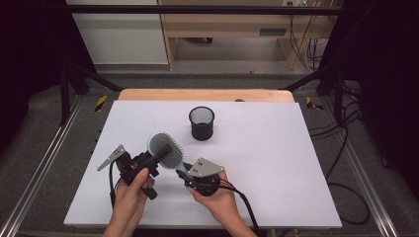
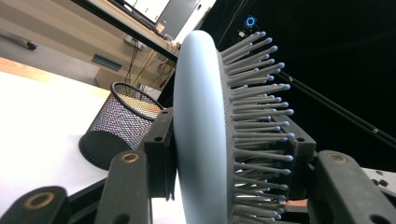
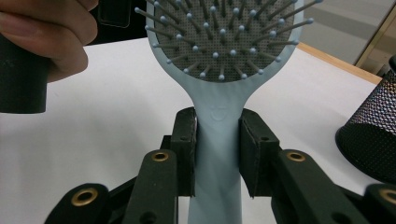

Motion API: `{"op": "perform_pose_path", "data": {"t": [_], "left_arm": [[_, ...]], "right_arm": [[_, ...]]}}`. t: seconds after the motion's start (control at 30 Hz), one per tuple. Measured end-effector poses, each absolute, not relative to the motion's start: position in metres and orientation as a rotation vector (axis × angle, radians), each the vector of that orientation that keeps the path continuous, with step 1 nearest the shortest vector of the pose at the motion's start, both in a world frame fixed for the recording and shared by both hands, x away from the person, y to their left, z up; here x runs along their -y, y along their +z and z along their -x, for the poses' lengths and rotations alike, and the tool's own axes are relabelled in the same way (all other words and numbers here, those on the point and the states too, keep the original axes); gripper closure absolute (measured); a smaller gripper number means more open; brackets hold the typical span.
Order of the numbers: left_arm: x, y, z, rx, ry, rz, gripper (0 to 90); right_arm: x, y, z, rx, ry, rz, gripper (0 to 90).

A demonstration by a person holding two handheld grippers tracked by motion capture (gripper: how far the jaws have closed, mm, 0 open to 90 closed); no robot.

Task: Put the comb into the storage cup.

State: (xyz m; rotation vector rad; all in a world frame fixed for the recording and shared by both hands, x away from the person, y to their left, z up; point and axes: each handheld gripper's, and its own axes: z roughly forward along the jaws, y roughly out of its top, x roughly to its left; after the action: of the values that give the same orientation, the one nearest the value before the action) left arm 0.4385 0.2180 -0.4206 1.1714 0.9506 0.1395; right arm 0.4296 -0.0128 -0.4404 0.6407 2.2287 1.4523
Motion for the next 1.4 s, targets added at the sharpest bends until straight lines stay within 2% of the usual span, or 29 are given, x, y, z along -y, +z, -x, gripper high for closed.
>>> {"op": "perform_pose_path", "data": {"t": [0.47, 0.63, 1.03, 1.2, 1.4], "left_arm": [[-0.218, -0.422, -0.438, -0.946, 0.141, -1.166, 50.6], [-0.219, -0.422, -0.438, -0.942, 0.143, -1.163, 50.8], [-0.232, -0.421, -0.441, -0.970, 0.181, -1.124, 50.6], [-0.241, -0.421, -0.442, -0.973, 0.229, -1.123, 50.6], [-0.249, -0.421, -0.443, -0.991, 0.253, -1.098, 50.6]], "right_arm": [[0.012, -0.442, -0.430, -2.238, 1.462, -0.642, 68.7], [0.011, -0.443, -0.431, -2.248, 1.465, -0.644, 64.6], [0.011, -0.447, -0.436, -2.268, 1.427, -0.703, 35.1], [0.014, -0.449, -0.440, -2.263, 1.398, -0.761, 19.2], [0.020, -0.448, -0.443, -2.266, 1.384, -0.792, 13.1]]}}
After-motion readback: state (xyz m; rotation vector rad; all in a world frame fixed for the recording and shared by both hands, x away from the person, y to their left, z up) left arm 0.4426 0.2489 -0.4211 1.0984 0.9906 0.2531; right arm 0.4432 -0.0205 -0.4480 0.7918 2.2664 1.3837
